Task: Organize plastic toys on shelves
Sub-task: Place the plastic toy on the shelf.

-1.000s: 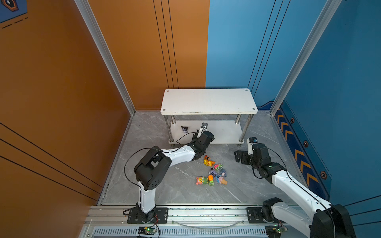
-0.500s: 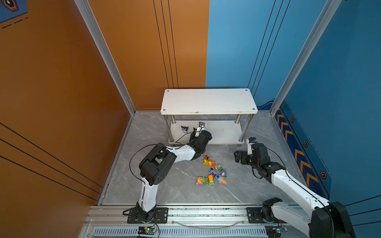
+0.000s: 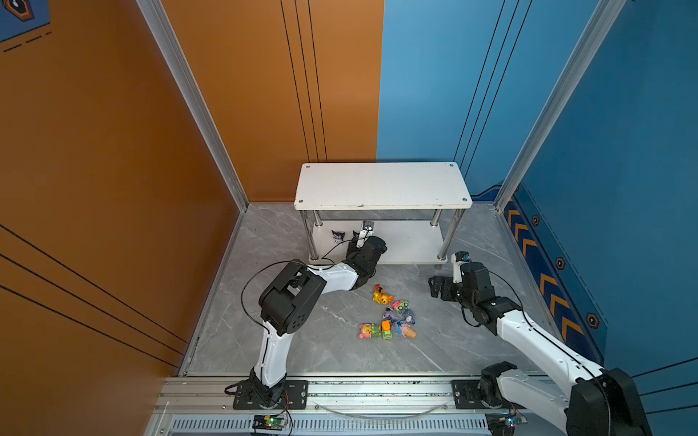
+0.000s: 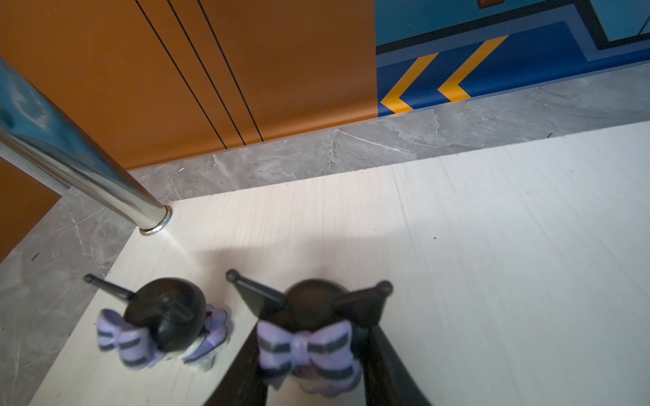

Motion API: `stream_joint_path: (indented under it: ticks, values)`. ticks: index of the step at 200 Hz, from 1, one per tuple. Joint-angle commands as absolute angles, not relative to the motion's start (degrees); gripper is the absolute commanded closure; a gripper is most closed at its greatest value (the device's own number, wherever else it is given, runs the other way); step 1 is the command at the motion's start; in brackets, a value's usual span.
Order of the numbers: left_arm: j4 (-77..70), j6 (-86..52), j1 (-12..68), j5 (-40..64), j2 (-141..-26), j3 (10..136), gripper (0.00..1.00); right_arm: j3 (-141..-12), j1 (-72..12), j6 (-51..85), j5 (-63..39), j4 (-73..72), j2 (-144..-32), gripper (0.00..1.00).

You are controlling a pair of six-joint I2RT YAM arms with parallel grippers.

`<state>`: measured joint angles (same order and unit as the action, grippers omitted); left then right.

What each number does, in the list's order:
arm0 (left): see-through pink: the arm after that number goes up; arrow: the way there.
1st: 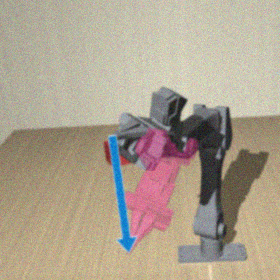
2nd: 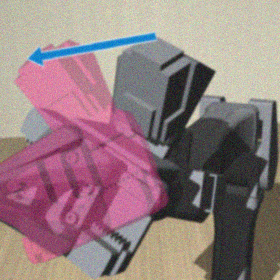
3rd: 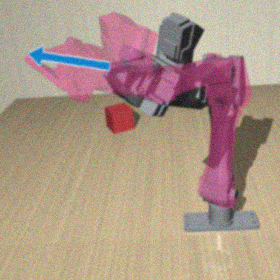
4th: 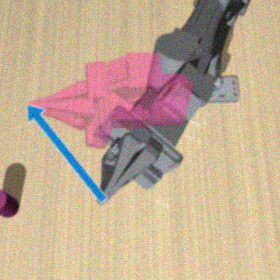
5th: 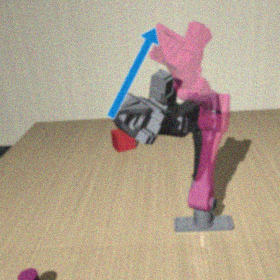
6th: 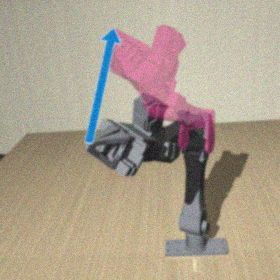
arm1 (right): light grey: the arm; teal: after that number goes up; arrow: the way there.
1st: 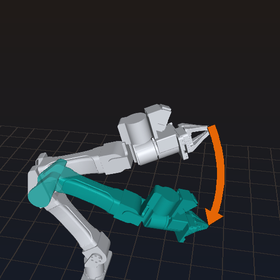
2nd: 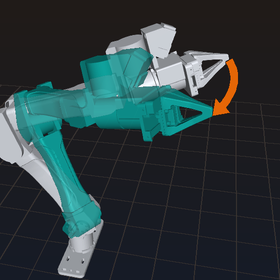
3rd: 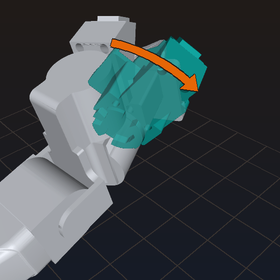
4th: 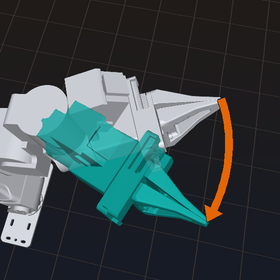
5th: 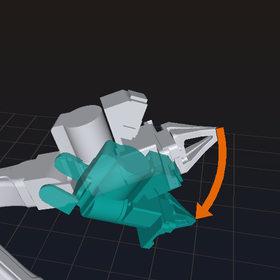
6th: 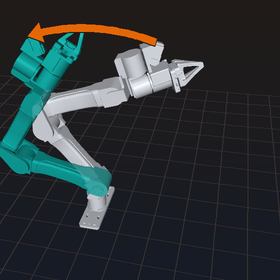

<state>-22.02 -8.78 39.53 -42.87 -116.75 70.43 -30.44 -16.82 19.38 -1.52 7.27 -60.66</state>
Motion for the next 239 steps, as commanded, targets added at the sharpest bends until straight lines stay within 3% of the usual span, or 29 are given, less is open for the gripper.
stream_joint_path:
  ticks: [1, 49, 114, 151, 162, 239]
  values:
    - [-19.2, -8.1, 38.8, -42.2, -118.1, 73.0, 0.65, -29.9, -16.7, 20.0, -1.9, 6.3, -61.0, 0.01]
    - [-17.5, -8.3, 38.5, -42.0, -118.5, 74.0, 0.6, -29.8, -16.7, 20.0, -1.8, 6.4, -60.6, 0.01]
    - [-17.3, -8.3, 38.9, -39.4, -117.4, 72.5, 0.41, -28.8, -16.7, 20.2, -1.6, 5.5, -61.1, 0.02]
    - [-17.5, -8.9, 38.9, -37.9, -116.3, 71.0, 0.18, -28.8, -16.7, 20.2, -1.5, 5.6, -60.6, 0.02]
    - [-17.5, -9.5, 38.9, -37.4, -115.8, 70.4, 0.0, -28.8, -16.6, 20.2, -1.3, 5.7, -60.3, 0.02]
    - [-16.7, -9.7, 41.1, -34.2, -109.7, 68.2, 0.02, -28.8, -16.6, 20.2, -1.2, 5.9, -59.9, 0.01]
